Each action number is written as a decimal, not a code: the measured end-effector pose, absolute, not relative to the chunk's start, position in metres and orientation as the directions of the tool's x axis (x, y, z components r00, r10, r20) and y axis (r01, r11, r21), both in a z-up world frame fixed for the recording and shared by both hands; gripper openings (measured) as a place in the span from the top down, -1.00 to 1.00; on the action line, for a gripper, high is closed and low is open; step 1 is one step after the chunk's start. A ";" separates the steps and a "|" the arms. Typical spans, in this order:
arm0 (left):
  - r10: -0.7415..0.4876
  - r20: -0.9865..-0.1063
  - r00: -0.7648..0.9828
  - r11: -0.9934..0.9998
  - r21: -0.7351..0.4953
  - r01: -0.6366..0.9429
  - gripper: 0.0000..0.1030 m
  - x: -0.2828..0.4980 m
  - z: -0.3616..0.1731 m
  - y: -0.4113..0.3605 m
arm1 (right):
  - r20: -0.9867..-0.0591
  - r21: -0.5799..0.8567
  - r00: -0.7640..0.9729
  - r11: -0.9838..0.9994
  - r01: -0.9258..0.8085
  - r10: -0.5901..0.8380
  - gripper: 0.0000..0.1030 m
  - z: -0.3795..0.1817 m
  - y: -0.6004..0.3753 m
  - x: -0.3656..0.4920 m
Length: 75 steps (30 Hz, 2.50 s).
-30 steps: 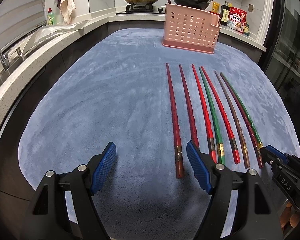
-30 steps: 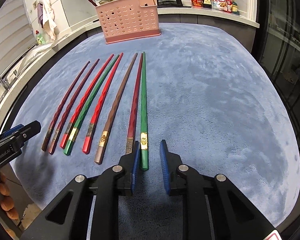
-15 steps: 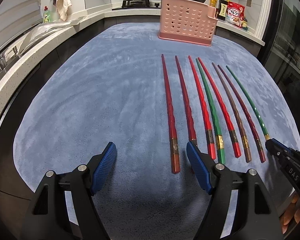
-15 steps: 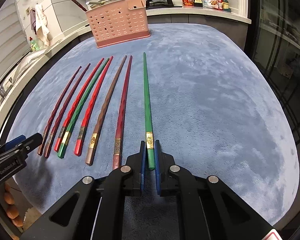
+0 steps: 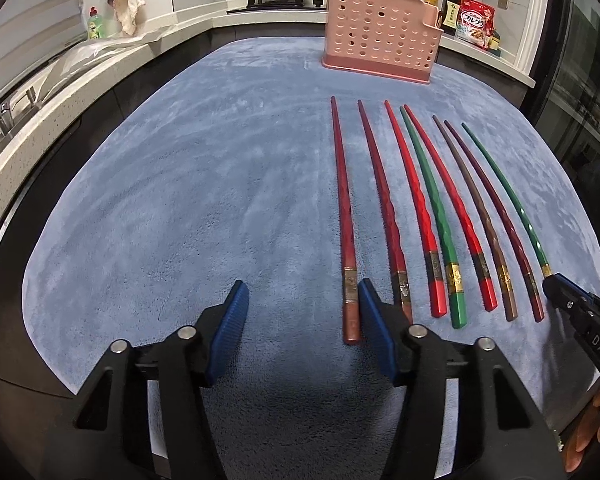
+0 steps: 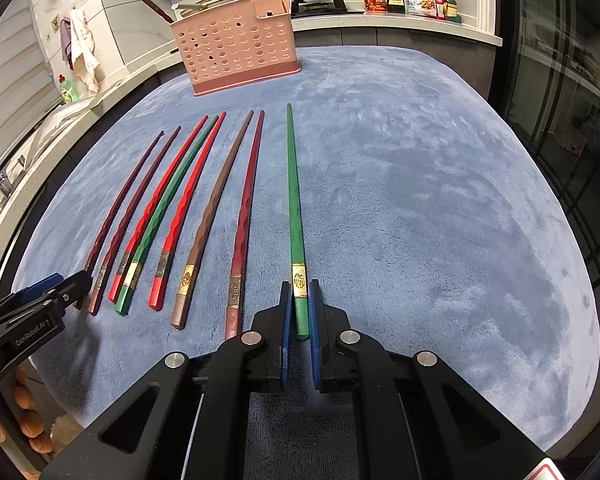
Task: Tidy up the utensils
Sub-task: 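Grasp a green chopstick with the right tool while the left tool grasps a red chopstick, then lift the red chopstick with the left tool while the right tool carries the green chopstick to the holder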
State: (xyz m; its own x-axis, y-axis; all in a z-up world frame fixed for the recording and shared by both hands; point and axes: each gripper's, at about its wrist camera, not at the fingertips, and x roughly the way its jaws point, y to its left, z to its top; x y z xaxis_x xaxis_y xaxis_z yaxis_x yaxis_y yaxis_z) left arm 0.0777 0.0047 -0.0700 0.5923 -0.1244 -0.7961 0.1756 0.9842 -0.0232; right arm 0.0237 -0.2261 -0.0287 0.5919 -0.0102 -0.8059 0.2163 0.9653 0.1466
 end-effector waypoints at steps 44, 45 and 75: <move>-0.285 -0.639 0.714 0.952 -0.104 0.287 0.87 0.069 0.084 0.017 | -0.580 0.233 0.814 0.952 0.199 -0.028 0.87 0.121 -0.266 0.003; -0.286 -0.627 0.725 0.952 -0.100 0.288 0.87 0.071 0.091 0.016 | -0.570 0.232 0.821 0.952 0.198 -0.032 0.87 0.127 -0.267 0.005; -0.352 -0.383 0.854 0.936 -0.128 0.329 0.87 0.223 0.239 -0.051 | -0.337 0.325 0.941 0.941 0.088 0.029 0.87 0.246 -0.302 0.163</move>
